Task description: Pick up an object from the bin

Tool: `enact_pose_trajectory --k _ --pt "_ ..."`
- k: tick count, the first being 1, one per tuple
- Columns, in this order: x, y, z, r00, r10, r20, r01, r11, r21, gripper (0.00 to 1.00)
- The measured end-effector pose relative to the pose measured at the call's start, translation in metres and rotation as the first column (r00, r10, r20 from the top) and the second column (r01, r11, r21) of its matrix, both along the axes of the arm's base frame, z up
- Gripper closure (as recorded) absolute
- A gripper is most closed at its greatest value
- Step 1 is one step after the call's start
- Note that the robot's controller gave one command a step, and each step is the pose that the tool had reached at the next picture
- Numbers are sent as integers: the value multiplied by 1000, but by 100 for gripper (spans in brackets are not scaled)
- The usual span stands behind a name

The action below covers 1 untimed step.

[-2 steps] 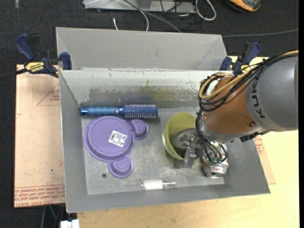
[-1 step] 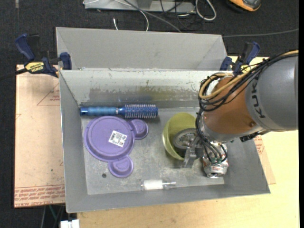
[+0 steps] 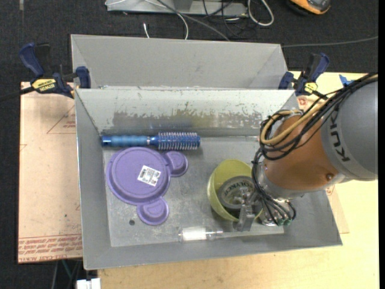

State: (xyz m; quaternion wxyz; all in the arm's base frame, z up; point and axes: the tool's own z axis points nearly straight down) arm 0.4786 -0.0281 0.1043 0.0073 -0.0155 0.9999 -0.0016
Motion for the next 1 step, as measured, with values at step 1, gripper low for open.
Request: enact_pose_trajectory --k 1 --pt "42 -7 105 996 -93 15 93 996 2 100"
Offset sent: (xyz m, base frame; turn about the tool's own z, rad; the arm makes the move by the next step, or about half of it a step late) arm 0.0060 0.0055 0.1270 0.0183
